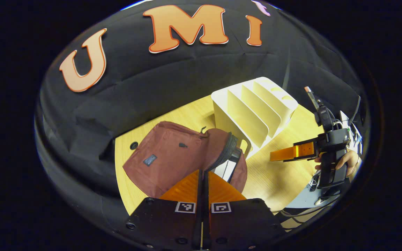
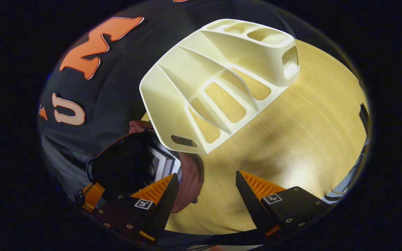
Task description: Open the schoolbag, grab two books from the bookshelf and put them into the schoolbag.
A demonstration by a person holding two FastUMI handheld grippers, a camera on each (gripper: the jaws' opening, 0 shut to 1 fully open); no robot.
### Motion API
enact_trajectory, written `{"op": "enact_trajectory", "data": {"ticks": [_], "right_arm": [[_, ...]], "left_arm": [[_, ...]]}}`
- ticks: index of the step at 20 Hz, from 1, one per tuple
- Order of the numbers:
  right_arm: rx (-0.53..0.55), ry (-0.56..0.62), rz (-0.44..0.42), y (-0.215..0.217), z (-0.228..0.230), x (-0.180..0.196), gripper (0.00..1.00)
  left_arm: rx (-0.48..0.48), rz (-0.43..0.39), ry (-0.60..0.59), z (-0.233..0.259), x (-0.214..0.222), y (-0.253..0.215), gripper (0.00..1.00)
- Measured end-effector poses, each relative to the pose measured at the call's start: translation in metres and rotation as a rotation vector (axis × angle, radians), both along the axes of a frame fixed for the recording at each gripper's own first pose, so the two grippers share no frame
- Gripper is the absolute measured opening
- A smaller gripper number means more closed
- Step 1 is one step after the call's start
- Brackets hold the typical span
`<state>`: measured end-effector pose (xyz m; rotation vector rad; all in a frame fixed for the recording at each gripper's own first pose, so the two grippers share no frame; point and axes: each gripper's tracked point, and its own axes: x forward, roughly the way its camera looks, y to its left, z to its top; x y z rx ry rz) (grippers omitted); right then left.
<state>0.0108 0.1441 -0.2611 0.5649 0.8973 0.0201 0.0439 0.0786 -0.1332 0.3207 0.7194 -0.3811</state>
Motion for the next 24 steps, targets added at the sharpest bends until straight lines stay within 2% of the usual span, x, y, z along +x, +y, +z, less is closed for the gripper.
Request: {"op": "enact_trajectory", "data": {"ticks": [2,4,6,9,10,12,14,21,24], "right_arm": [[-0.048,0.011,0.035,-0.025,0.004,-0.005,0.98],[-0.092,0.016,0.072,-0.046,0.006,-0.008,0.98],[-0.118,0.015,0.114,-0.061,0.008,-0.012,0.98],[-0.189,-0.028,0.183,-0.085,0.014,-0.018,0.98],[-0.227,-0.056,0.202,-0.095,0.017,-0.018,0.98],[-0.275,-0.126,0.222,-0.110,0.034,-0.017,0.98],[-0.276,-0.218,0.220,-0.116,0.063,-0.016,0.98],[-0.388,-0.638,0.156,-0.137,0.191,-0.001,0.97],[-0.405,-0.780,0.129,-0.138,0.236,-0.008,0.97]], "left_arm": [[-0.030,0.049,0.024,-0.007,-0.013,-0.010,0.06],[-0.082,0.087,0.034,-0.010,-0.027,-0.024,0.13],[-0.097,0.130,0.034,-0.019,-0.037,-0.033,0.46],[-0.061,0.226,-0.012,-0.021,-0.051,-0.046,0.96],[-0.067,0.248,-0.041,-0.018,-0.053,-0.054,1.00],[-0.098,0.284,-0.090,-0.013,-0.057,-0.073,1.00],[-0.126,0.305,-0.138,0.001,-0.060,-0.089,1.00],[-0.209,0.325,-0.493,0.106,-0.038,-0.119,1.00],[-0.248,0.323,-0.580,0.135,-0.044,-0.137,1.00]]}}
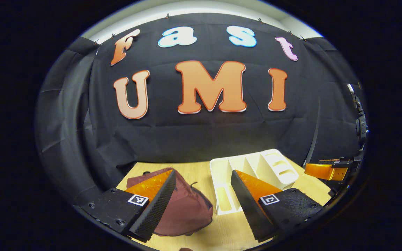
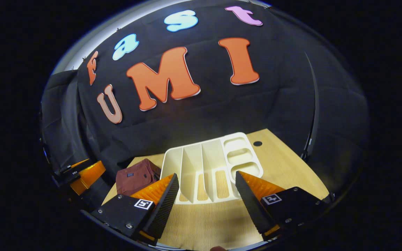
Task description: Open the schoolbag, grab two books from the bookshelf and put them into the schoolbag.
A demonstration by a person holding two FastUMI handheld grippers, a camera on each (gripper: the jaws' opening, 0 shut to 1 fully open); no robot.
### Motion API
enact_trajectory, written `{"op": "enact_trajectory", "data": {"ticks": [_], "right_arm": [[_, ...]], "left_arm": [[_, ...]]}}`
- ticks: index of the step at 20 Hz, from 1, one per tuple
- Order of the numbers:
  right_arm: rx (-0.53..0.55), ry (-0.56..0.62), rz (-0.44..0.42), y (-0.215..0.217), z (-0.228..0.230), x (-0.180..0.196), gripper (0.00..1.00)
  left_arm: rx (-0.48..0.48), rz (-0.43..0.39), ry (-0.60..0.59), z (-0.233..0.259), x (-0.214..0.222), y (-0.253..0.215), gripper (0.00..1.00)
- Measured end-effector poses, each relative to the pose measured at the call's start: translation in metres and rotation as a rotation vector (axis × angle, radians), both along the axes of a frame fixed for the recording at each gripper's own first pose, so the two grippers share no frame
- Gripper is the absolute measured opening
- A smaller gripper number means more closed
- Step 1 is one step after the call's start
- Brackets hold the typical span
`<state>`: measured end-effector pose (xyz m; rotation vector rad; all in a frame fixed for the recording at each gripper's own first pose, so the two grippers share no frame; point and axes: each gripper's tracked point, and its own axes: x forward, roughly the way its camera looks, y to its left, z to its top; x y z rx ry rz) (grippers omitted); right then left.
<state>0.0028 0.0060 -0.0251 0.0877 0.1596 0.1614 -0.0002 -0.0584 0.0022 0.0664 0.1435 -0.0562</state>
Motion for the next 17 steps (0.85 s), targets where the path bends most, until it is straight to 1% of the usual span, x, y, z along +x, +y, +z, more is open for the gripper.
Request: {"op": "enact_trajectory", "data": {"ticks": [3,4,5,7,8,9,10,12,13,14,15,16,17], "right_arm": [[-0.020,-0.125,-0.007,-0.014,0.024,-0.017,0.97],[-0.032,-0.148,-0.015,-0.016,0.027,-0.017,0.97],[-0.037,-0.168,-0.020,-0.017,0.031,-0.015,0.97],[-0.035,-0.185,-0.012,-0.016,0.030,-0.013,0.97],[-0.032,-0.183,-0.012,-0.016,0.028,-0.012,0.97],[-0.032,-0.177,-0.016,-0.016,0.026,-0.008,0.97],[-0.032,-0.181,-0.020,-0.016,0.027,-0.007,0.97],[-0.031,-0.188,-0.027,-0.013,0.033,-0.004,0.97],[-0.030,-0.192,-0.025,-0.011,0.035,-0.004,0.97],[-0.030,-0.205,-0.023,-0.011,0.038,-0.005,0.97],[-0.032,-0.213,-0.025,-0.012,0.039,-0.006,0.97],[-0.035,-0.219,-0.022,-0.013,0.039,-0.007,0.97],[-0.040,-0.223,-0.020,-0.013,0.039,-0.008,0.97]], "left_arm": [[-0.011,0.022,-0.074,0.022,-0.001,-0.006,1.00],[-0.022,0.034,-0.108,0.028,-0.003,-0.005,1.00],[-0.038,0.041,-0.140,0.033,-0.003,-0.007,1.00],[-0.071,0.013,-0.218,0.048,-0.005,-0.016,0.99],[-0.087,0.015,-0.242,0.054,-0.006,-0.017,1.00],[-0.096,0.019,-0.248,0.053,-0.009,-0.016,1.00],[-0.101,0.026,-0.253,0.052,-0.009,-0.012,0.97],[-0.102,0.043,-0.258,0.055,-0.009,-0.008,0.98],[-0.102,0.053,-0.262,0.056,-0.010,-0.005,1.00],[-0.104,0.061,-0.269,0.059,-0.012,-0.003,0.98],[-0.105,0.068,-0.272,0.059,-0.012,0.000,0.98],[-0.105,0.074,-0.273,0.059,-0.012,0.004,1.00],[-0.104,0.075,-0.272,0.060,-0.012,0.006,1.00]]}}
